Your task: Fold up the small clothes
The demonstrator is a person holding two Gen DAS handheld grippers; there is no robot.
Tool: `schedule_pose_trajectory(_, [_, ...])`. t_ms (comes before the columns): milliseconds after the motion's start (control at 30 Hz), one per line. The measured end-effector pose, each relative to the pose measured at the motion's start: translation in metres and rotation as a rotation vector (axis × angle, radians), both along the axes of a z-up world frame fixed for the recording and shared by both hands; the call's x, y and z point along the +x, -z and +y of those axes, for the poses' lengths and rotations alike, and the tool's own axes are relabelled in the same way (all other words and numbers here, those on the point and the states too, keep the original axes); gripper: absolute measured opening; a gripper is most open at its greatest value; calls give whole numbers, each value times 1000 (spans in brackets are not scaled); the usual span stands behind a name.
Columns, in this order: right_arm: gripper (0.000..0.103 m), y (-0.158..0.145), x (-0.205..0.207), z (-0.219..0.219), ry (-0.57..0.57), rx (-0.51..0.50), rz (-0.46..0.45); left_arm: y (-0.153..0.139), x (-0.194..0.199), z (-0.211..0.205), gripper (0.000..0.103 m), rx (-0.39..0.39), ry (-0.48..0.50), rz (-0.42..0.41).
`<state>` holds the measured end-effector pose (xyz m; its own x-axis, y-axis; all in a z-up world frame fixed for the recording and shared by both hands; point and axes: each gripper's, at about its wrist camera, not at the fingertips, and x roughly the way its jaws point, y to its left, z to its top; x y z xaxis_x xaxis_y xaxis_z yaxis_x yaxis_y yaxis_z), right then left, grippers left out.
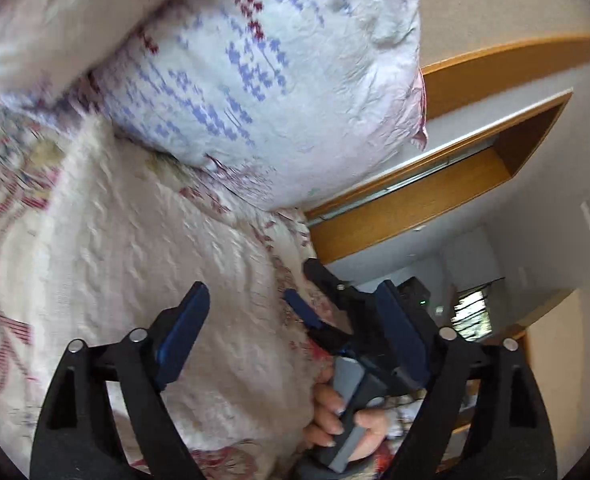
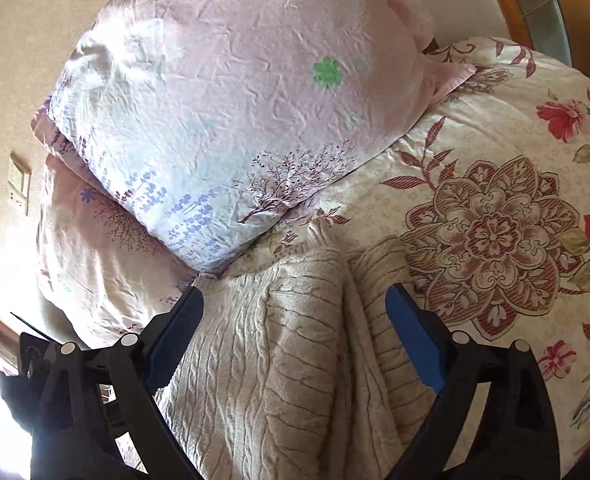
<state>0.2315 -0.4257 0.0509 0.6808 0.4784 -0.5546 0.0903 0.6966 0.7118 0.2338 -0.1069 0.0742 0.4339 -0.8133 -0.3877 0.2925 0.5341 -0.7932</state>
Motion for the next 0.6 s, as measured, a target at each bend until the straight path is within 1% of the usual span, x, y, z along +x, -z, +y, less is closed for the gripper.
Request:
schedule_pose_trajectory(33, [92,0,0,0,-7,4,0,-8,-8,8,90,83,-34,-56])
schedule_pose_trajectory(67, [86,0,-1,0,-16,8,-1,-13,-18,16,92,150,-61,-108])
schedule_pose_trajectory(133, [77,0,-6,-2,-31,26,0,-15,-39,34,94,249,-100,-189])
schedule_pose_trajectory(167, [74,2,-10,-3,-41,46,0,-10,-49,49,94,286,-96,-219])
schedule_pose_trajectory(200, [71,3,-14,-3,-56,64,7,-5,-58,56,94,325,-84,-250])
schedule_pose_trajectory(267, [66,6,-20,-1,-91,76,33,3,-73,62,94,396,-51,-315])
schedule_pose_trajectory(300, [65,8,-22,0,-104,71,54,10,-77,62,94,428,-31,-338])
schedule_pose_trajectory(400, [65,15,-28,4,-121,47,112,17,-84,59,94,474,25,-360])
schedule_pose_trajectory(467, [65,18,-30,4,-118,45,129,18,-86,56,95,487,38,-371])
schedule_pose_trajectory(600, [65,16,-28,8,-138,47,134,19,-91,52,100,544,34,-391])
